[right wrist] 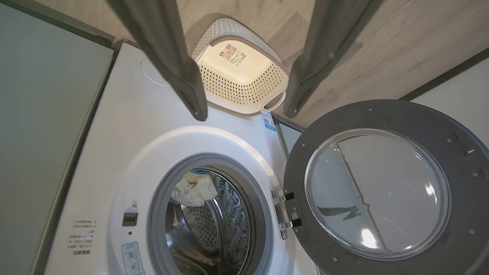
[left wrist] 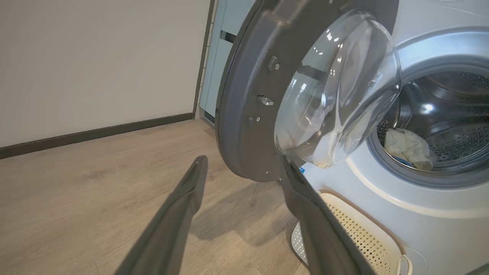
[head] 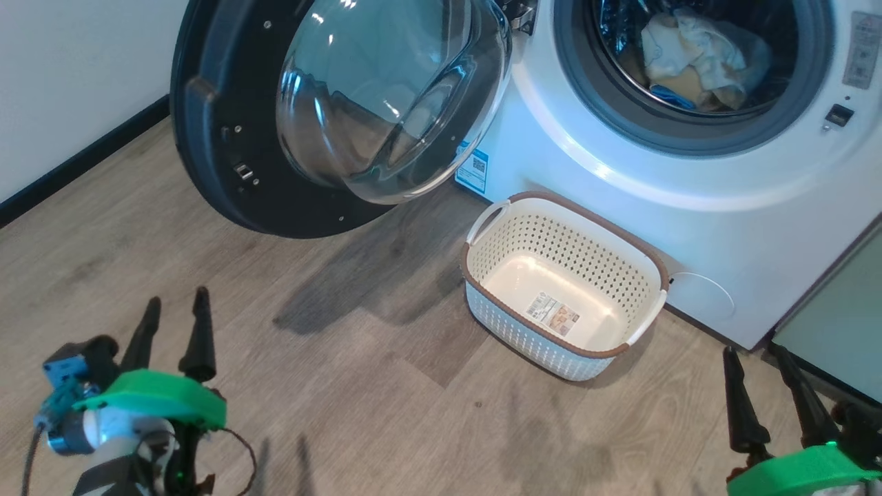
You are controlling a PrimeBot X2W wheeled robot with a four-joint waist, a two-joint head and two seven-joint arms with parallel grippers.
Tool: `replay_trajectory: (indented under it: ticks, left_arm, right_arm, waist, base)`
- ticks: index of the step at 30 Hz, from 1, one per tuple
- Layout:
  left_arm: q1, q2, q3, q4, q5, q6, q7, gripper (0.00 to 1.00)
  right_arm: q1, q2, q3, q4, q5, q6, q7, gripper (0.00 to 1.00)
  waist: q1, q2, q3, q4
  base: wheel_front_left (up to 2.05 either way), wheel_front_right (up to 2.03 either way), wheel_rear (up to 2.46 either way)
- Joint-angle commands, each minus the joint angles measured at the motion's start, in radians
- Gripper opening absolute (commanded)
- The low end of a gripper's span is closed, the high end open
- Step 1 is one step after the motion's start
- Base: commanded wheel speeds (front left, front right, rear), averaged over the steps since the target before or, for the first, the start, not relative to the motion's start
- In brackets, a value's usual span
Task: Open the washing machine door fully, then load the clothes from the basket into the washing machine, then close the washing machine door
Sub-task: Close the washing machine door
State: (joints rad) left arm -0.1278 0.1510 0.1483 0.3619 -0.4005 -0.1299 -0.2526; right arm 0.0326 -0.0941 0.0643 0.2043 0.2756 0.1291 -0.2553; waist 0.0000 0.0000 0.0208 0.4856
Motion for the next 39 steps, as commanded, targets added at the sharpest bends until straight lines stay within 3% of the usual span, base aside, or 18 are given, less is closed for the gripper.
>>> replay_trajectory:
  ticks: [1, 2, 4, 11, 23, 27, 36, 39]
  left_arm:
    - [-0.045, 0.019, 0.045, -0.032, -0.012, -0.001, -0.009, 1.00]
    - [-0.046, 0.018, 0.054, -0.029, -0.022, -0.001, -0.009, 0.53]
    - [-0.047, 0.017, 0.066, -0.019, -0.057, -0.001, -0.009, 0.00]
    - [-0.085, 0.041, 0.112, 0.032, -0.307, -0.001, -0.009, 0.00]
    - [-0.300, 0.189, 0.232, 0.245, -0.843, -0.001, 0.130, 0.00]
    - [-0.409, 0.253, 0.267, 0.349, -0.945, -0.001, 0.191, 0.00]
    - [-0.609, 0.363, 0.277, 0.515, -0.991, -0.001, 0.253, 0.00]
    - [-0.677, 0.400, 0.279, 0.580, -1.002, 0.020, 0.283, 0.00]
  right_arm:
    - [-0.051, -0.026, 0.019, -0.029, 0.003, 0.002, -0.006, 1.00]
    - [-0.051, -0.026, 0.020, -0.029, 0.003, 0.002, -0.006, 1.00]
    - [-0.050, -0.026, 0.023, -0.028, 0.004, 0.002, -0.006, 1.00]
    - [-0.043, -0.027, 0.021, -0.029, 0.004, 0.002, -0.006, 1.00]
    - [-0.047, -0.051, 0.045, -0.025, 0.004, 0.002, -0.006, 1.00]
    - [-0.059, -0.073, 0.056, -0.026, 0.005, 0.002, -0.006, 1.00]
    - [-0.071, -0.092, 0.072, -0.022, 0.007, 0.002, -0.006, 1.00]
    - [-0.073, -0.099, 0.076, -0.023, 0.007, 0.002, -0.006, 1.00]
  waist:
    - [0.0000, 0.0000, -0.001, -0.003]
    - [0.0000, 0.0000, -0.001, -0.007]
    - [0.0000, 0.0000, -0.001, -0.013]
    - [0.0000, 0.0000, 0.002, -0.029]
    - [0.0000, 0.0000, 0.021, -0.052]
    - [0.0000, 0.0000, 0.043, -0.071]
    - [0.0000, 0.0000, 0.058, -0.115]
    - [0.0000, 0.0000, 0.069, -0.135]
  base:
    - [0.00, 0.00, 0.00]
    - [0.00, 0.00, 0.00]
    - [0.00, 0.00, 0.00]
    - [0.00, 0.00, 0.00]
    - [0.00, 0.00, 0.00]
    - [0.00, 0.00, 0.00]
    - [0.00, 0.00, 0.00]
    - [0.00, 0.00, 0.00]
